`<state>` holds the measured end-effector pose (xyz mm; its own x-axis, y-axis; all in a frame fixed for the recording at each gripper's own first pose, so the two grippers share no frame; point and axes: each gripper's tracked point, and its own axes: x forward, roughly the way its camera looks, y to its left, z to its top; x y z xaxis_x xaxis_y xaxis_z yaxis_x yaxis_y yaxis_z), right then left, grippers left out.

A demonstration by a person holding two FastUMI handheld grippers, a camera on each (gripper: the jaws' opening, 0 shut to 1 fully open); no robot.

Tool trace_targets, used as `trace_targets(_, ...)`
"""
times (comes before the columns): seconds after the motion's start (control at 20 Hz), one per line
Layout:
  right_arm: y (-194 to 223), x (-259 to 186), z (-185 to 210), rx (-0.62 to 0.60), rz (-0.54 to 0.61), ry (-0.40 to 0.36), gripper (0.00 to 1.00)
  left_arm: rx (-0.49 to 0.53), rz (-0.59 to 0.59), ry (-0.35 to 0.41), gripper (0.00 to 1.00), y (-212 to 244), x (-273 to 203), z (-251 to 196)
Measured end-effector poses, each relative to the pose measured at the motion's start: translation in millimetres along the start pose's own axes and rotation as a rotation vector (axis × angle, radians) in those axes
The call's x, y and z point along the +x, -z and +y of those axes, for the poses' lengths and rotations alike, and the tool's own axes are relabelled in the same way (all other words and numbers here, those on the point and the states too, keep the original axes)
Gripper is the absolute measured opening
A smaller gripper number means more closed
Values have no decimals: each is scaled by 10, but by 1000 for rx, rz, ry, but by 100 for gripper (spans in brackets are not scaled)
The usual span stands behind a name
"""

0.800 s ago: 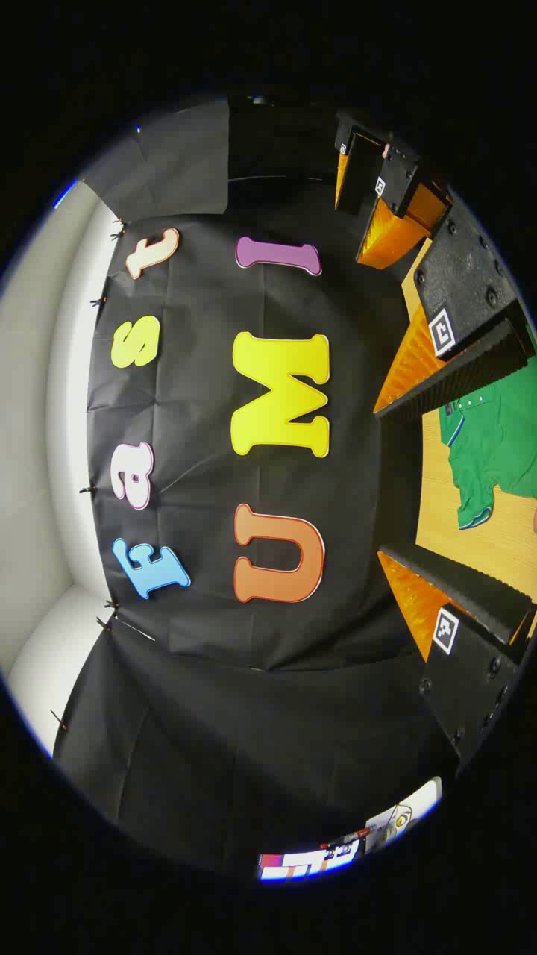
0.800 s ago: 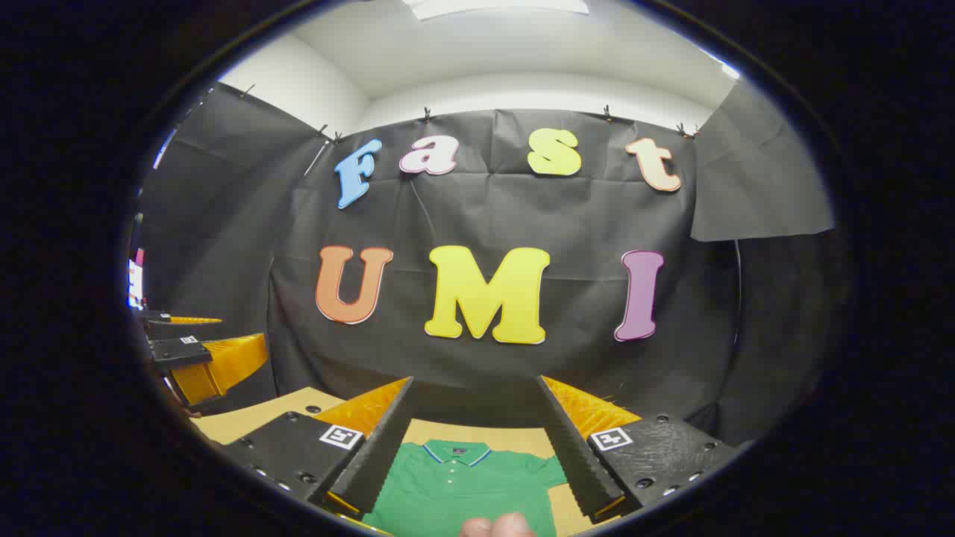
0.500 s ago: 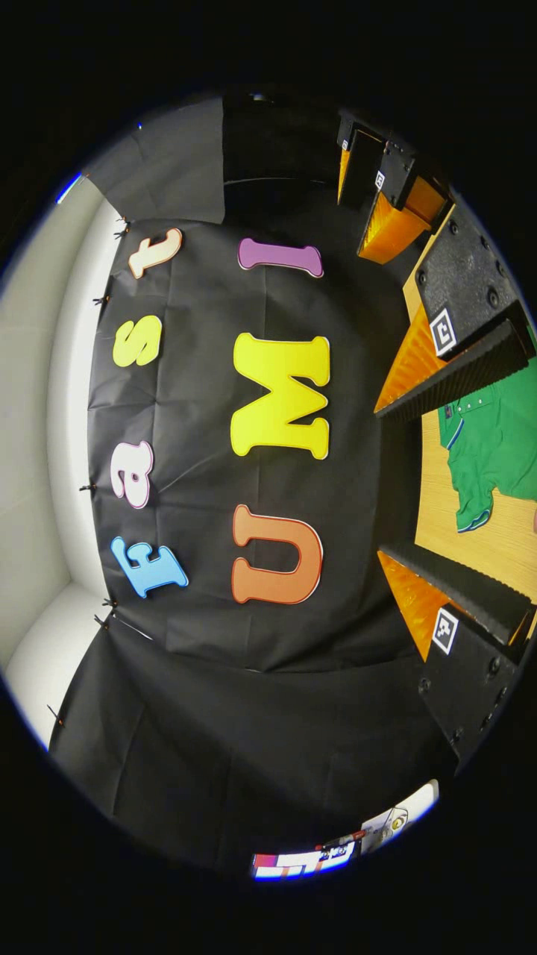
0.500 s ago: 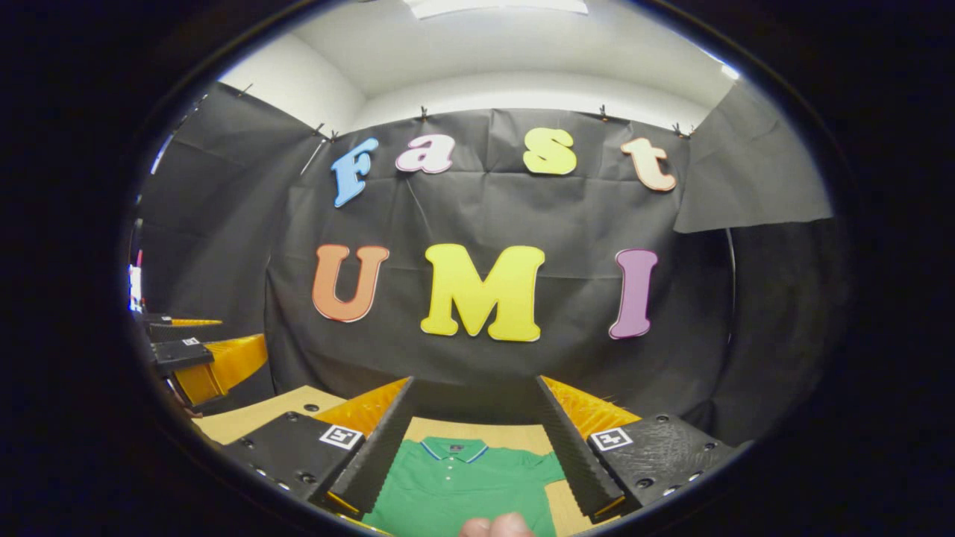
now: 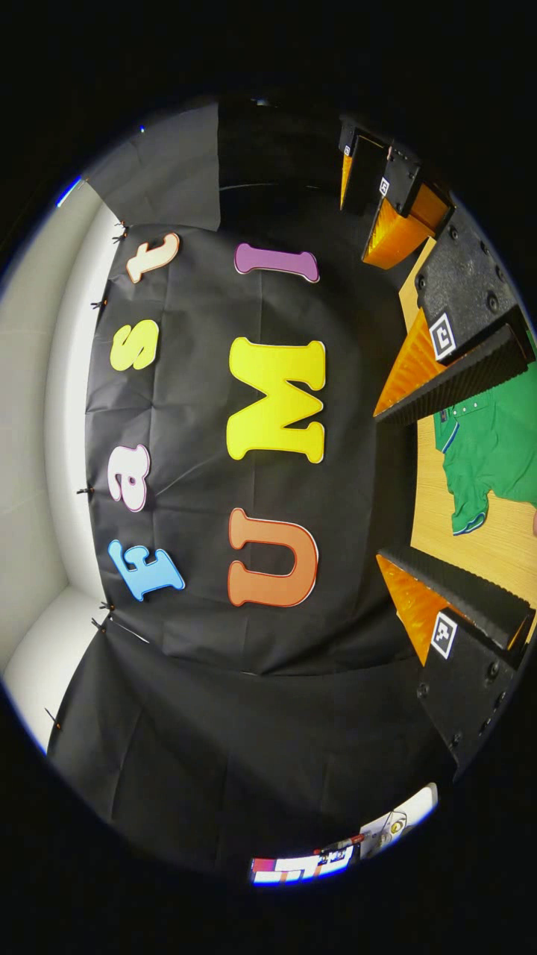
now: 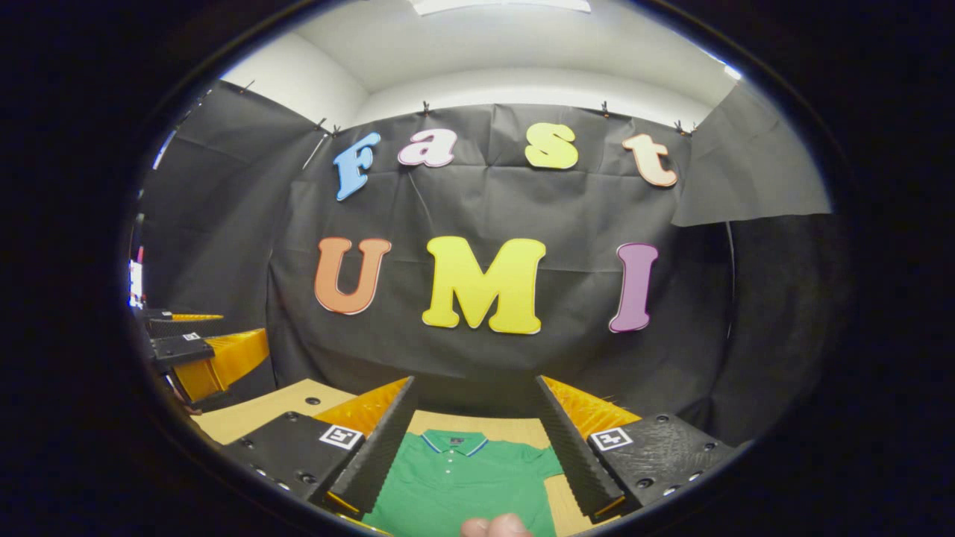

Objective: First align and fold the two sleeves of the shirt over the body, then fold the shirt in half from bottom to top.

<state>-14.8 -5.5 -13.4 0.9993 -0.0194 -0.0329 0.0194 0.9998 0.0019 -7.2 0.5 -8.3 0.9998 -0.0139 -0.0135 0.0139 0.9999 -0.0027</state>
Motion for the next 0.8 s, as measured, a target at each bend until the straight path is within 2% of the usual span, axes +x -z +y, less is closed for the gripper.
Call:
trace_targets(0.5,66,73,-199,-24,28,-3,95,-23,8,4,100,71,44,-129)
trace_targets(0.8,404,264,-660,9,118,33,95,-23,17,16,100,127,177,-350)
